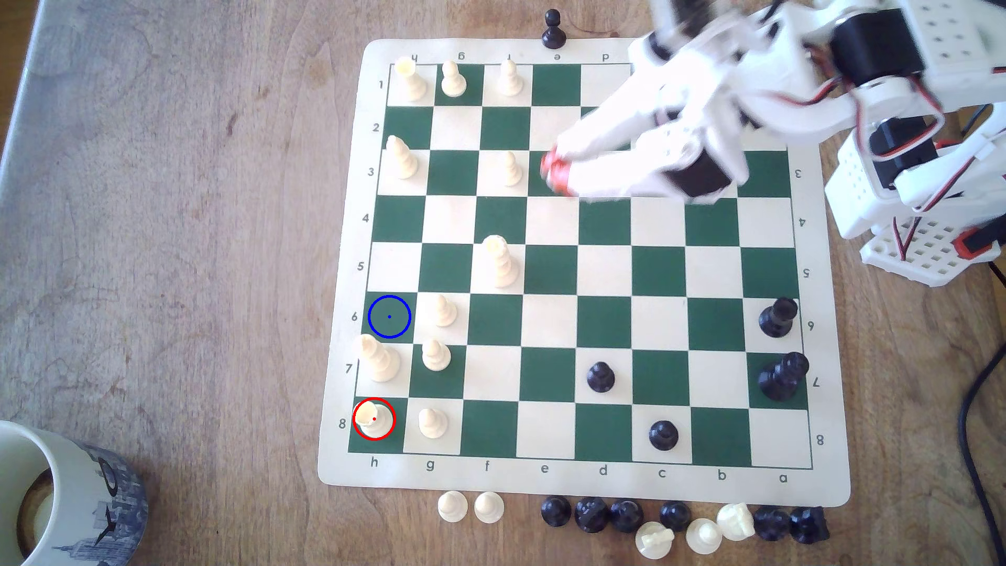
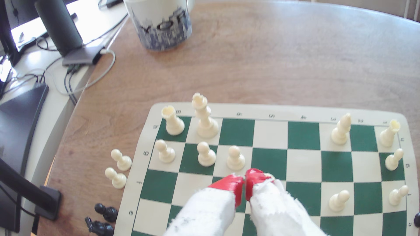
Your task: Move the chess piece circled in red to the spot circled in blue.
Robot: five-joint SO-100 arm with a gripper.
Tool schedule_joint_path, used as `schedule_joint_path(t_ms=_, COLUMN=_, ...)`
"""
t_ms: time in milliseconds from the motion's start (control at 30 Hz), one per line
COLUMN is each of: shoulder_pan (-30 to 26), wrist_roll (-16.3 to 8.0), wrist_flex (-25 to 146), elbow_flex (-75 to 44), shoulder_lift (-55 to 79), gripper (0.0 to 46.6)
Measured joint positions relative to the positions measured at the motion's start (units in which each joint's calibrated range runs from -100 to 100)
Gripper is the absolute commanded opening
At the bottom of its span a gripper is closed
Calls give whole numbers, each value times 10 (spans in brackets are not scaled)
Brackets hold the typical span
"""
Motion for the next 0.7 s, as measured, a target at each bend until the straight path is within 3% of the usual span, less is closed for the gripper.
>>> schedule_joint_path(t_ms=200, shoulder_pan=-31, wrist_roll=-35, wrist_flex=30, elbow_flex=-128, shoulder_lift=155, gripper=60)
schedule_joint_path(t_ms=433, shoulder_pan=-60, wrist_roll=-59, wrist_flex=14, elbow_flex=-268, shoulder_lift=333, gripper=98)
schedule_joint_path(t_ms=700, shoulder_pan=-86, wrist_roll=-64, wrist_flex=-36, elbow_flex=-371, shoulder_lift=488, gripper=136)
